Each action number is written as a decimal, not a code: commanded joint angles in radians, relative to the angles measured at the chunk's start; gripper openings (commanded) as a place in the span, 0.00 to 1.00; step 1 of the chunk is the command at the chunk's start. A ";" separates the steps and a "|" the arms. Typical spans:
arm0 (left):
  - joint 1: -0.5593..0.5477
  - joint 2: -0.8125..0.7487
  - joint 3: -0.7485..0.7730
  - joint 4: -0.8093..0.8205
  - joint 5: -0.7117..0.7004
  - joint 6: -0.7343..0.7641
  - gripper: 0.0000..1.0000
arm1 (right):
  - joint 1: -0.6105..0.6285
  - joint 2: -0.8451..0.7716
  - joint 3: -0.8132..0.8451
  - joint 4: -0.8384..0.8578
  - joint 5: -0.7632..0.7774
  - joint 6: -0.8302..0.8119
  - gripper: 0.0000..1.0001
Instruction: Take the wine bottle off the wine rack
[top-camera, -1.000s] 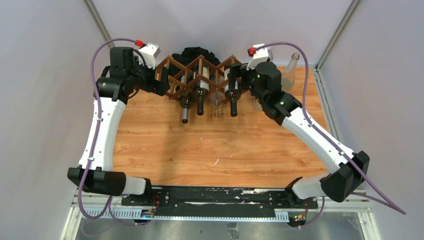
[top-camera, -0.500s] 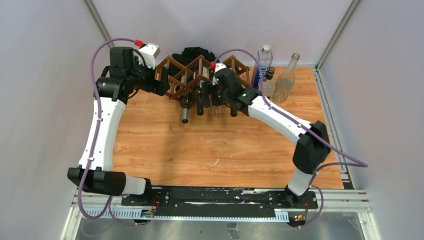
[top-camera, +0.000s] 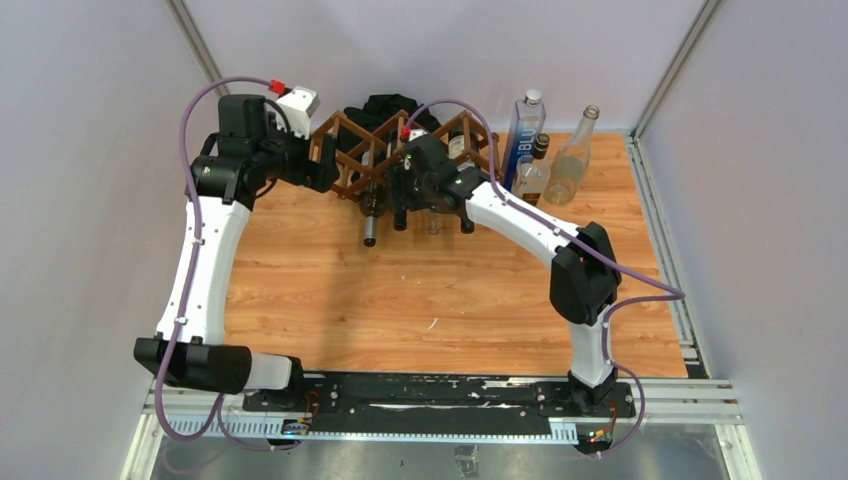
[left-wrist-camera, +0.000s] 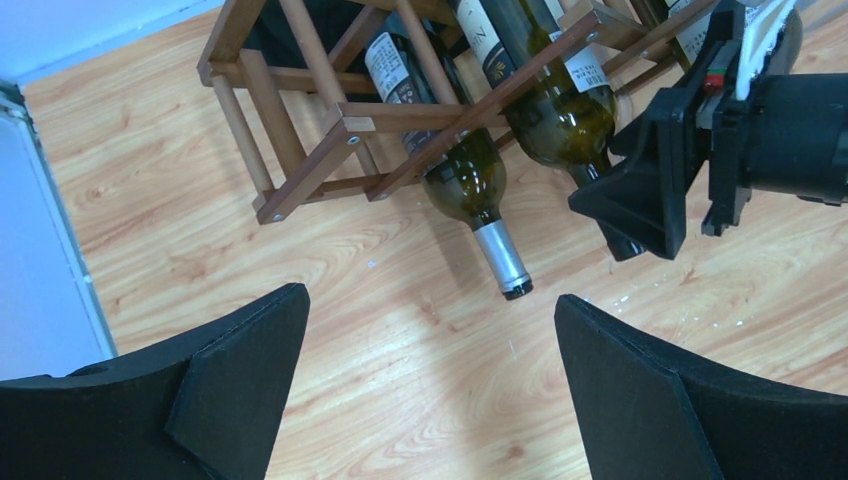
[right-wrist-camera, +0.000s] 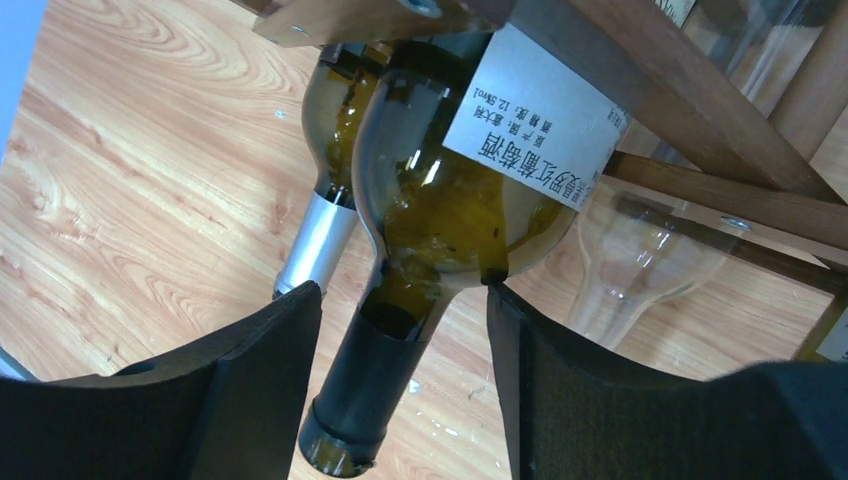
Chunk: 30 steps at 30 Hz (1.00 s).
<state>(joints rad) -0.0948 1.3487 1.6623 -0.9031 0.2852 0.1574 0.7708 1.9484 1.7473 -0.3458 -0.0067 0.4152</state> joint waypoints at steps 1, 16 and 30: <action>0.001 -0.026 -0.014 -0.010 0.011 0.014 1.00 | 0.003 0.046 0.041 -0.015 -0.005 0.040 0.64; 0.001 -0.031 -0.034 -0.010 0.012 0.030 1.00 | 0.024 0.046 -0.024 0.060 0.086 0.109 0.46; 0.000 -0.022 -0.059 -0.008 0.029 0.050 1.00 | 0.074 -0.065 -0.139 0.133 0.092 0.122 0.00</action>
<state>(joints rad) -0.0948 1.3396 1.6299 -0.9096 0.2920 0.1844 0.7998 1.9358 1.6360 -0.2516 0.1017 0.5571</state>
